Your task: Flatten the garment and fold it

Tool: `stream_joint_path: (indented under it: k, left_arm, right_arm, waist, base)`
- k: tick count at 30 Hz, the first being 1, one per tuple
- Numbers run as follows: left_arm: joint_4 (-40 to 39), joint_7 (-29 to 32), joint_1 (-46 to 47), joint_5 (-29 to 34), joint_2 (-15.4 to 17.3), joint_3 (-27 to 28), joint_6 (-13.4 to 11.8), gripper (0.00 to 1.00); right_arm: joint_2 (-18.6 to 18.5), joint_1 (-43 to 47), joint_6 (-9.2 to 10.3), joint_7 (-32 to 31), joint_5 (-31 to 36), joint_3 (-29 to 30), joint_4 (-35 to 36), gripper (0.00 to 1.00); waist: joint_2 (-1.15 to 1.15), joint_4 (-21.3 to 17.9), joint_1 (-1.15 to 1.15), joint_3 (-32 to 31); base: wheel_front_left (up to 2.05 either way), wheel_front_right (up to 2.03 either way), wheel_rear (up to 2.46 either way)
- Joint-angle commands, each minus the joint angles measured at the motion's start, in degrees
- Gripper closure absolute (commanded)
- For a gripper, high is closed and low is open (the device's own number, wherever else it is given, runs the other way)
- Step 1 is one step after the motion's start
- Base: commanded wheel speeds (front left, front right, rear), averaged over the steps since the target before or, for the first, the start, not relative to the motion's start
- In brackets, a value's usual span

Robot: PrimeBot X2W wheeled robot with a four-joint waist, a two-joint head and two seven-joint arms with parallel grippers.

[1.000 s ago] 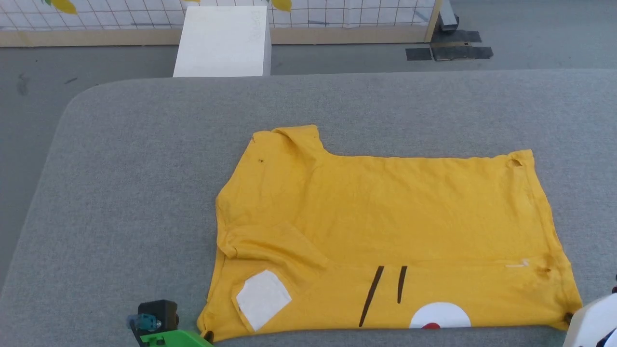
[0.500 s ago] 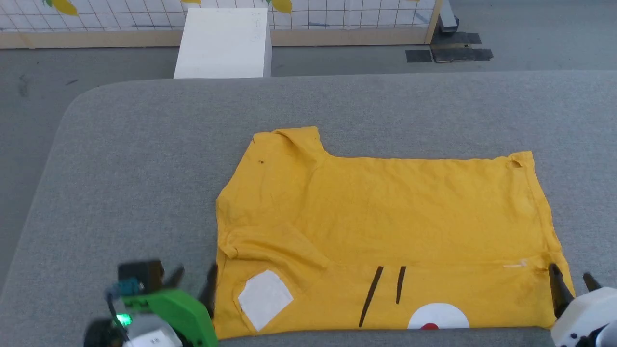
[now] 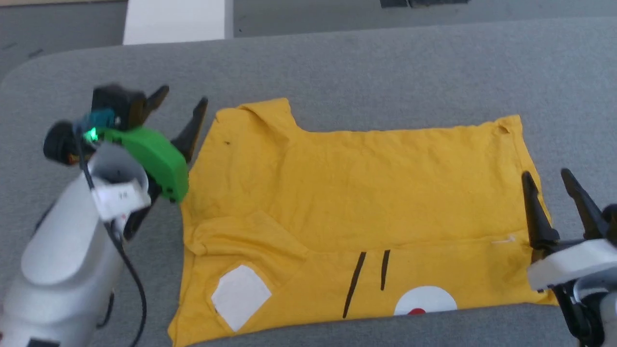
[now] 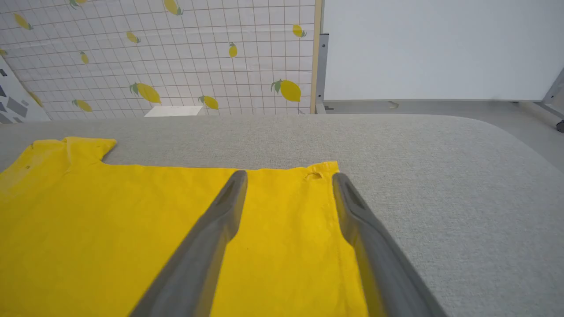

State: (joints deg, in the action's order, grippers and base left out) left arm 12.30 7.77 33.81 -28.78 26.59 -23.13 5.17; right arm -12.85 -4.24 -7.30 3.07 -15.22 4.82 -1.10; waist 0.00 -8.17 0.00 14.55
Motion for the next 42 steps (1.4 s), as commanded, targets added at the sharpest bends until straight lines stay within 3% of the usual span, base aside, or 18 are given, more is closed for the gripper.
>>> stream_joint_path:
  k: [1, 9, 17, 21, 22, 23, 24, 32, 42]
  left_arm:
    - [2.02, 1.20, 3.53, 0.62, 0.47, -0.79, 0.78, 0.00]
    - [13.83, 14.64, 17.29, -3.92, 1.10, -5.75, 2.20, 0.00]
    - [20.25, 28.70, 19.97, -10.22, 0.95, -7.97, 2.25, 0.00]
    - [21.33, 33.26, 19.34, -10.89, 1.29, -8.67, 0.95, 0.00]
    - [21.25, 33.66, 19.22, -10.83, 1.43, -8.77, 0.64, 0.07]
    - [21.02, 33.94, 19.08, -10.68, 1.62, -8.94, 0.44, 0.78]
    - [20.78, 34.07, 18.93, -10.67, 1.74, -9.03, 0.39, 1.00]
    - [17.85, 34.52, 18.28, -10.93, 2.29, -9.69, 0.53, 1.00]
    - [13.15, 35.68, 20.86, -10.35, 1.19, -11.90, 1.11, 1.00]
  right_arm:
    - [-0.26, -1.90, -0.19, 0.80, -0.60, -1.05, -0.42, 0.00]
    - [-0.20, -8.67, -0.19, 1.97, -1.05, -6.80, -1.45, 0.00]
    - [0.72, -10.78, -0.19, 2.78, -1.42, -8.88, -2.94, 0.00]
    - [1.01, -10.79, -0.19, 2.72, -1.34, -8.68, -3.68, 0.00]
    - [1.01, -10.91, -0.19, 2.55, -1.29, -8.59, -3.79, 0.00]
    - [0.97, -11.22, -0.19, 2.28, -1.22, -8.48, -3.90, 0.00]
    - [0.85, -11.64, -0.19, 1.93, -1.00, -8.35, -4.06, 0.00]
    - [-0.77, -23.58, -0.19, -7.91, -0.64, -6.71, -11.88, 0.00]
    - [-1.35, -43.12, -0.19, -28.76, -3.62, -5.08, -33.64, 0.00]
  waist:
    - [0.00, -3.92, 0.00, 4.57]
    - [0.00, -8.42, 0.00, 9.47]
    - [0.00, -10.60, 0.00, 10.49]
    - [0.00, -10.92, 0.00, 10.09]
    - [0.00, -10.94, 0.00, 10.01]
    - [0.00, -10.98, 0.00, 9.95]
    - [0.00, -11.01, 0.00, 9.91]
    - [0.00, -10.32, 0.00, 10.87]
    - [0.00, -6.38, 0.00, 14.37]
  base:
    - [0.00, 0.00, 0.00]
    - [0.00, 0.00, 0.00]
    - [0.00, 0.00, 0.00]
    - [0.00, 0.00, 0.00]
    - [0.00, 0.00, 0.00]
    - [0.00, 0.00, 0.00]
    - [0.00, 0.00, 0.00]
    - [0.00, 0.00, 0.00]
    - [0.00, 0.00, 0.00]
